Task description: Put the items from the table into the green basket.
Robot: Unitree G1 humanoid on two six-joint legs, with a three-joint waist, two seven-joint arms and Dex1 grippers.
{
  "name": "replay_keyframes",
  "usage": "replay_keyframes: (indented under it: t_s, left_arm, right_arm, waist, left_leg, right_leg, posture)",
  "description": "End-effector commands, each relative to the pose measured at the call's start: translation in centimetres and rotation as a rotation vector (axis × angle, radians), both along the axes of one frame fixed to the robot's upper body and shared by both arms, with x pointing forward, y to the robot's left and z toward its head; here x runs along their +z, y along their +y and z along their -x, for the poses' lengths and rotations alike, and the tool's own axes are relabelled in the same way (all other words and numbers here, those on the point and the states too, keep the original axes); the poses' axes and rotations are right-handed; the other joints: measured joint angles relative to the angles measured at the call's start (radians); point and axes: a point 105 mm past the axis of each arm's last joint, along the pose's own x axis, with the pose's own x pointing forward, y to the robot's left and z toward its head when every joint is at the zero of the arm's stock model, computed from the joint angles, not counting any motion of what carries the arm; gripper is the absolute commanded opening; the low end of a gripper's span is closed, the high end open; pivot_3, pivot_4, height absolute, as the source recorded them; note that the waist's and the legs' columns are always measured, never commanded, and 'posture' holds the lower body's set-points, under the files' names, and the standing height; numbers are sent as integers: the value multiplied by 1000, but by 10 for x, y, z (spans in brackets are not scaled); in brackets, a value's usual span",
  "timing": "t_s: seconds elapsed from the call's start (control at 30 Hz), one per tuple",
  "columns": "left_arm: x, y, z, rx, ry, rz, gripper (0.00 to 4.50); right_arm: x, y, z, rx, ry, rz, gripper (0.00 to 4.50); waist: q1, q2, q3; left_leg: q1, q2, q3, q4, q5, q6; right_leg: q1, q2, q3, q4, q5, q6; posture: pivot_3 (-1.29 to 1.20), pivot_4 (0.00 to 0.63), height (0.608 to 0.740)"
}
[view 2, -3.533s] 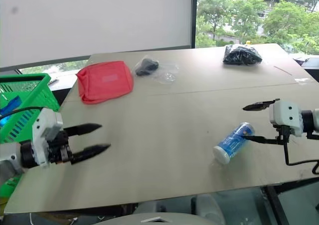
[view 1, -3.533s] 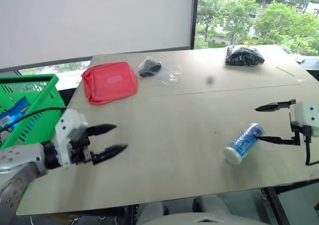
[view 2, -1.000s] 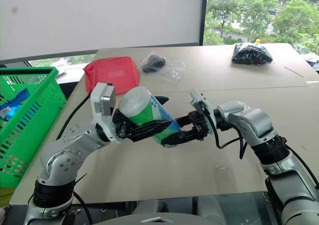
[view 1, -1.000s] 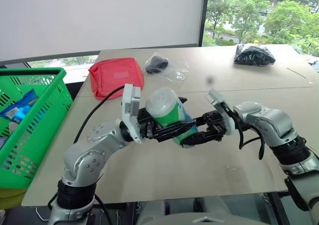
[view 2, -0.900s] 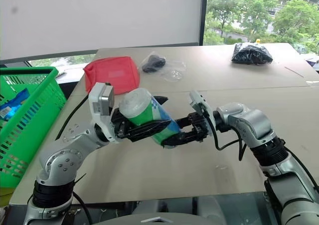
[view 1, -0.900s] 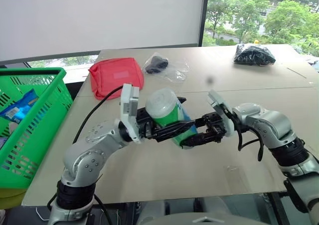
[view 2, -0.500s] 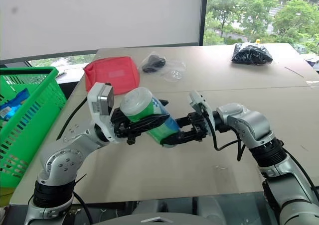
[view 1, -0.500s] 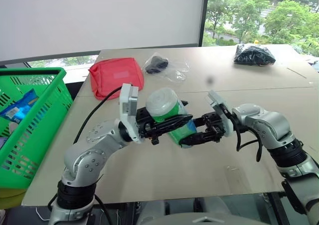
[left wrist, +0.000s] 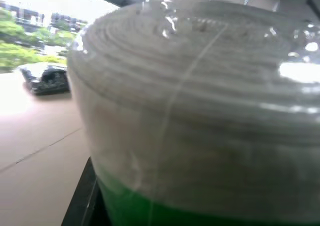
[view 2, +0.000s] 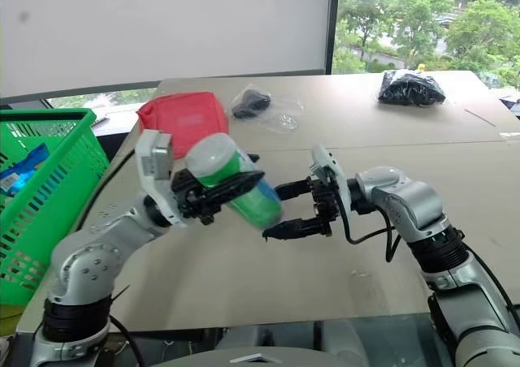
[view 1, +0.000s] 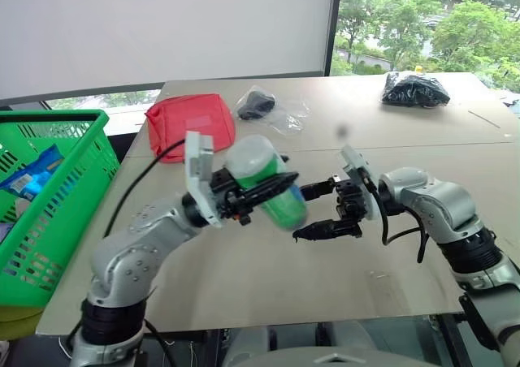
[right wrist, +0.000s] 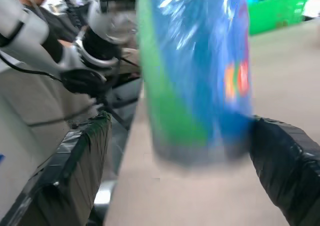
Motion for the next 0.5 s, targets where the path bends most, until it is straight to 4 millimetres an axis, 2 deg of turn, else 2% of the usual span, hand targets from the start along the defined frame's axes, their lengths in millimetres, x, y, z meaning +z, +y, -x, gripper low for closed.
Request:
replay_keyframes:
  t_s: [0.03, 0.1, 0.17, 0.2, 0.27, 0.37, 0.47, 0.5]
  left_arm:
    - [31, 59, -19, 344, -153, -89, 1819]
    - [48, 111, -31, 607, -207, -126, 1819]
    - [60, 152, -32, 797, -253, -166, 1819]
    - [69, 177, -30, 906, -285, -196, 1819]
    - [95, 239, -18, 1203, -361, -279, 1819]
    - [113, 289, 0, 1443, -390, -354, 1819]
    - [118, 343, 26, 1709, -348, -453, 1819]
    - [118, 352, 31, 1760, -337, -451, 1819]
  right_arm:
    - [27, -16, -8, -38, -243, -91, 4460]
    - [45, -15, -9, -51, -301, -144, 4460]
    - [58, -12, -10, -70, -327, -189, 4460]
    - [64, -10, -8, -68, -336, -208, 4460]
    - [79, -6, -7, -70, -343, -264, 4460]
    - [91, -4, -6, -82, -331, -323, 4460]
    - [99, -2, -4, -82, -341, -356, 4460]
    - [100, -2, -4, -79, -343, -363, 4460]
  waist:
    - [0, 0, 0]
    - [-2, 0, 0]
    - [-2, 0, 0]
    - [-1, 0, 0]
    - [2, -1, 0]
    - [4, -2, -1]
    - [10, -4, -3]
    - [12, -4, -2]
  left_leg:
    - [0, 0, 0, 0, 0, 0]
    - [0, 0, 0, 0, 0, 0]
    - [1, 0, 0, -1, 0, 0]
    - [1, 0, 0, -1, 0, 0]
    - [-1, 0, -1, -1, 0, 0]
    - [-3, -1, -2, -2, 0, -1]
    - [-4, -4, -4, -3, 0, -1]
    - [-4, -6, -5, -4, 0, -1]
  right_leg:
    - [0, 0, 0, 0, 0, 0]
    - [0, 1, 0, 0, 0, 0]
    - [-1, 1, 0, 1, 0, 0]
    - [-1, 1, 0, 1, 0, 0]
    - [-2, 1, -1, 1, 0, 0]
    - [-5, 0, -1, 1, 0, 0]
    - [-5, -5, -4, 0, 0, 0]
    - [-5, -6, -5, 0, 0, 0]
  posture:
    - [-11, 0, 740]
    - [9, 0, 740]
    - [22, 0, 740]
    - [22, 0, 740]
    - [31, 0, 740]
    - [39, 0, 740]
    - [39, 0, 740]
    - [39, 0, 740]
